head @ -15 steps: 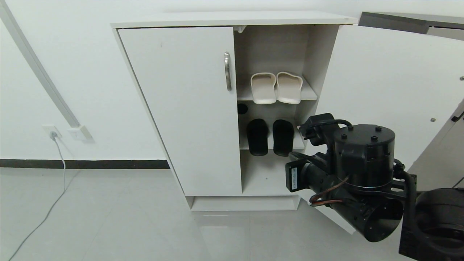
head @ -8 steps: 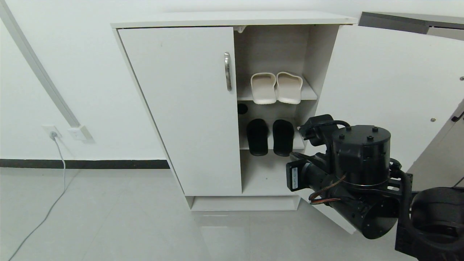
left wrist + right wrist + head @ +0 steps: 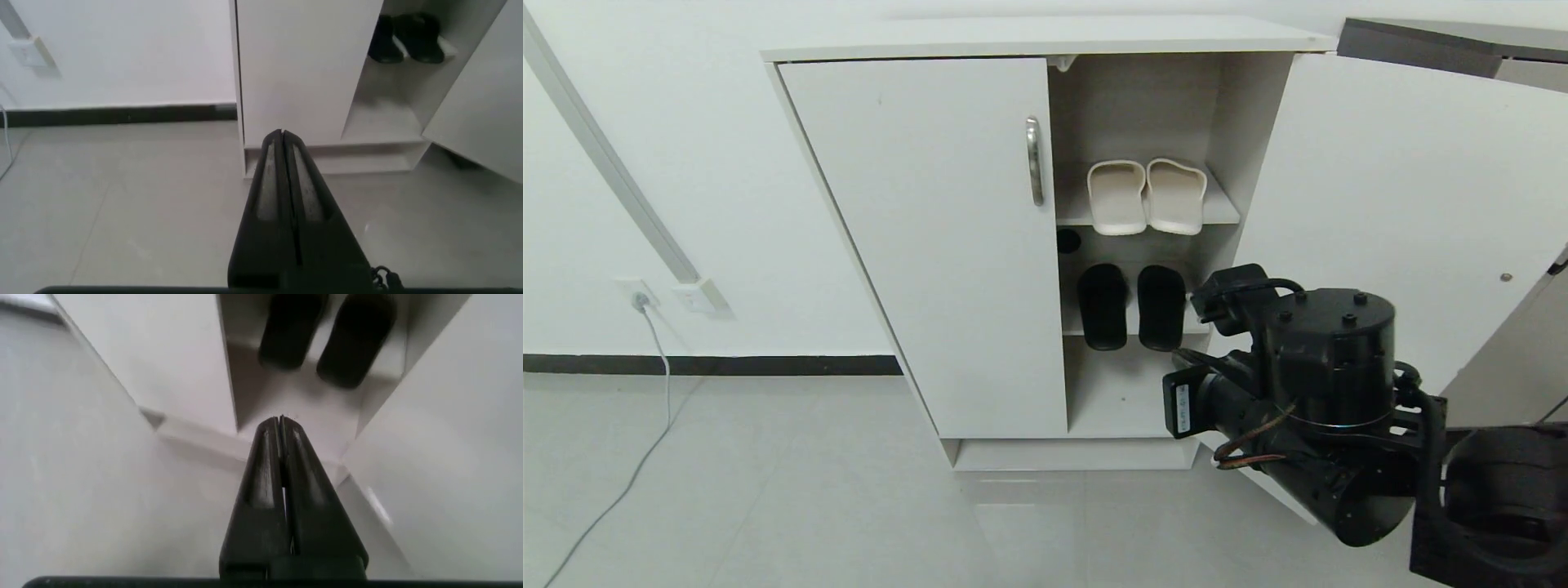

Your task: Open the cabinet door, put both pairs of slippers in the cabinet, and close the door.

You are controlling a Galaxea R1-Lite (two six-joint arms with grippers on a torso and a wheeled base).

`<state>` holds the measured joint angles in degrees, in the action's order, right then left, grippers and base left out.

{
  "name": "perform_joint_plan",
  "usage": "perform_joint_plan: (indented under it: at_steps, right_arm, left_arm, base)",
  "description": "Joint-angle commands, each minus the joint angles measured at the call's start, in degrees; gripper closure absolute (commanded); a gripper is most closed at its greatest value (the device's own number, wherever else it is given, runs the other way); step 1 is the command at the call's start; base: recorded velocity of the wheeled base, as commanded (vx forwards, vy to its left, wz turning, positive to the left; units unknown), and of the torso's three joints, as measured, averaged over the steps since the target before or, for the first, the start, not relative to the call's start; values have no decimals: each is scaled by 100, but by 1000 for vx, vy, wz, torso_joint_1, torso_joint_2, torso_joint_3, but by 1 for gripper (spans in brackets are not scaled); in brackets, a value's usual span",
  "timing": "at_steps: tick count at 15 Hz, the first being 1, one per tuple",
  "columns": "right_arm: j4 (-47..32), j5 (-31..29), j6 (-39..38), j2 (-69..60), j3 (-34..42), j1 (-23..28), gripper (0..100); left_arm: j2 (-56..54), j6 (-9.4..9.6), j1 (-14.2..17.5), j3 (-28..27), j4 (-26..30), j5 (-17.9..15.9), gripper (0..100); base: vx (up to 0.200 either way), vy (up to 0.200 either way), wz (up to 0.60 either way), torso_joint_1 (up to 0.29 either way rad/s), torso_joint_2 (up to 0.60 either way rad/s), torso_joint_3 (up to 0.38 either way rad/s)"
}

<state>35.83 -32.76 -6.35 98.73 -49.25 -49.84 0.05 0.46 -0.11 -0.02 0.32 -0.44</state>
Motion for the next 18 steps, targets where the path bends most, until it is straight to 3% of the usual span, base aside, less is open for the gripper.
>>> perform_joint_plan:
  at_steps: [1,7,18]
  right_arm:
    - [21,-3,2,15,-6,0,100]
    - [21,-11,37,23,12,0,100]
    - [29,-20,90,-3,21,9,100]
  left_arm:
    - [4,-2,2,-6,-5,0,100]
    - [4,-2,2,-6,-5,9,100]
    - [-5,-2,11,-6,-5,9,100]
  base:
    - [0,0,0,56,-334,-378]
    - [0,0,0,74,-518,-354]
    - [0,0,0,163,-481,-320]
